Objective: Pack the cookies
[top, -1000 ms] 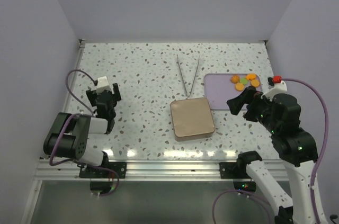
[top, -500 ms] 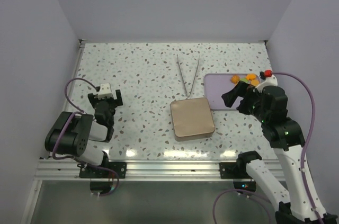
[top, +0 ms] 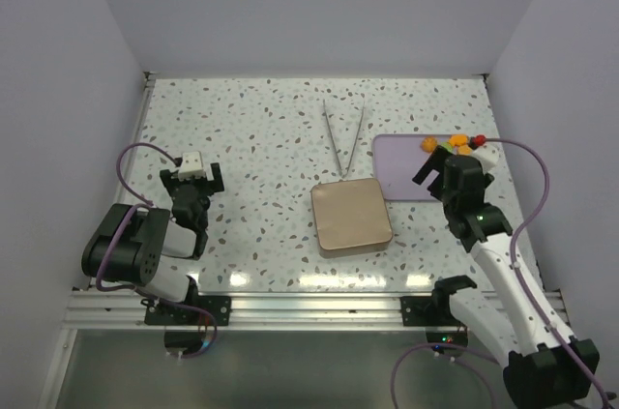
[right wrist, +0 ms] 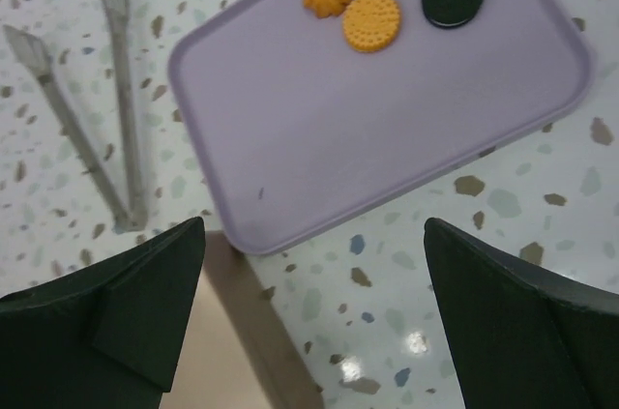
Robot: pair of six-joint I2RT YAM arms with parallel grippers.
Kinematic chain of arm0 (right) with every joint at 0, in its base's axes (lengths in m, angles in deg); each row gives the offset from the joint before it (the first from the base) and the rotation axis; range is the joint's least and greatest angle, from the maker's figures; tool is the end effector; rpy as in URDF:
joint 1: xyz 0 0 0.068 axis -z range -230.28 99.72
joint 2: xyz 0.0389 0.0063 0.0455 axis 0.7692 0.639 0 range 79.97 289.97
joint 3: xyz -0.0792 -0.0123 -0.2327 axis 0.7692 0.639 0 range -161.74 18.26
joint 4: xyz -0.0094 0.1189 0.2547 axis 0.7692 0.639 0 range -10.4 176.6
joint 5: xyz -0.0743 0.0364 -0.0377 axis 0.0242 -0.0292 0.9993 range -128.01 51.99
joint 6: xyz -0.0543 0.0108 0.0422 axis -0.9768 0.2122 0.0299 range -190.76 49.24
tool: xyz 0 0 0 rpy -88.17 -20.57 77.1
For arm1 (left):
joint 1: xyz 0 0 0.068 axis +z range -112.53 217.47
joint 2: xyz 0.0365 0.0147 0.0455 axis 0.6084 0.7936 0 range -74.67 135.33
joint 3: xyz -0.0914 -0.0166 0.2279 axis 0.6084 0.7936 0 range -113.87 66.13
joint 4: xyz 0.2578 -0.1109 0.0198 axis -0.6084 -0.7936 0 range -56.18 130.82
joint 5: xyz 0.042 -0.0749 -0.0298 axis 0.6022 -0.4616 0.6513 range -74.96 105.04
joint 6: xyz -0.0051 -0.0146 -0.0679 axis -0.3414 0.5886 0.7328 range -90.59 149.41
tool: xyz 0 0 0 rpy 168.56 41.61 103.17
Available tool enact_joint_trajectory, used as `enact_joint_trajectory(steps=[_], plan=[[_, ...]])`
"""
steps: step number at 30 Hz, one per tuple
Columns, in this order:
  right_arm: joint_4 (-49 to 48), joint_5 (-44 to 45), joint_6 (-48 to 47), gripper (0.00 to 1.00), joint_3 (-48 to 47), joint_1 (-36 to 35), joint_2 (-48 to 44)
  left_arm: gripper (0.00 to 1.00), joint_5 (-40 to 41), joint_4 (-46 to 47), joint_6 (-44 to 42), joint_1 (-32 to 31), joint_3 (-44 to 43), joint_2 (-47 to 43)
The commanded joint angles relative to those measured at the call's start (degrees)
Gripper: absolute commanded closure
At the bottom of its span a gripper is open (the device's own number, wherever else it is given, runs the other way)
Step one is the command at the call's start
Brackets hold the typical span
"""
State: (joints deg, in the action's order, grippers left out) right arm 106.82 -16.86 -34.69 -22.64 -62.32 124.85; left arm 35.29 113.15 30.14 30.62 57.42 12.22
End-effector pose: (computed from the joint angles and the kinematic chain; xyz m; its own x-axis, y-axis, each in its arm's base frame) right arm 0.2297 0.0281 0.2560 -0.3464 0.4876 -0.8014 0.3850 0.8529 0.3525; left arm 0.2475 -0.0100 0.0882 -0.0982 -0.0004 -0.9952 -0.2313 0.9726 0.0225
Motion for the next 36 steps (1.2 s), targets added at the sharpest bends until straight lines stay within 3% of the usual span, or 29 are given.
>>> enact_joint_trajectory(steps=[1,4,5,7,9,13,15,17,19,22,23,25,26,29,36], plan=[[-11.6,15.4,-10.7,0.01,3.5,-0.1,4.0,0.00,0.1,8.1,-1.2,0.4,0.2,-0.1],[-22.4,15.1,-18.2,0.01,11.6,-0.1,5.4,0.00,0.1,8.1,-1.2,0.4,0.2,-0.1],[-32.5,13.8,-19.6,0.01,14.8,-0.1,4.8,0.00,0.1,8.1,-1.2,0.4,0.2,-0.1],[-43.5,9.6,-25.7,0.01,24.3,-0.1,3.2,0.00,0.1,7.8,-1.2,0.4,0.1,-0.1],[-54.0,8.0,-25.0,0.01,29.8,-0.1,4.6,0.00,0.1,8.1,-1.1,0.4,0.1,-0.1],[-69.9,7.2,-26.7,0.01,33.8,-0.1,12.9,0.00,0.1,8.2,-1.2,0.4,0.2,-0.1],[-82.7,5.0,-29.3,0.01,34.6,-0.1,18.6,0.00,0.1,8.2,-1.2,0.4,0.2,-0.1],[-88.3,2.9,-31.1,0.01,31.5,0.3,26.7,0.00,0.1,8.2,-1.1,0.4,0.2,-0.1],[-87.9,-1.1,-34.5,0.01,28.9,0.5,30.6,0.00,0.1,8.1,-1.1,0.4,0.2,-0.1],[-101.8,-3.4,-35.7,0.01,29.7,1.6,43.6,0.00,0.1,8.1,-1.2,0.4,0.2,-0.1],[-102.1,-2.3,-35.7,0.01,28.6,1.6,44.1,0.00,0.1,7.9,-1.1,0.4,0.2,-0.1],[-92.2,-1.7,-35.3,0.01,25.8,1.7,41.8,0.00,0.1,8.1,-1.2,0.4,0.1,-0.1],[-95.3,-2.3,-35.7,0.01,25.1,1.6,44.2,0.00,0.1,8.1,-1.2,0.4,0.2,-0.1],[-85.3,-7.4,-37.4,0.01,21.8,1.7,42.8,0.00,0.1,7.9,-1.1,0.4,0.1,-0.1],[-84.7,-8.6,-37.2,0.01,21.0,2.6,42.9,0.00,0.1,8.0,-1.1,0.4,0.2,-0.1]])
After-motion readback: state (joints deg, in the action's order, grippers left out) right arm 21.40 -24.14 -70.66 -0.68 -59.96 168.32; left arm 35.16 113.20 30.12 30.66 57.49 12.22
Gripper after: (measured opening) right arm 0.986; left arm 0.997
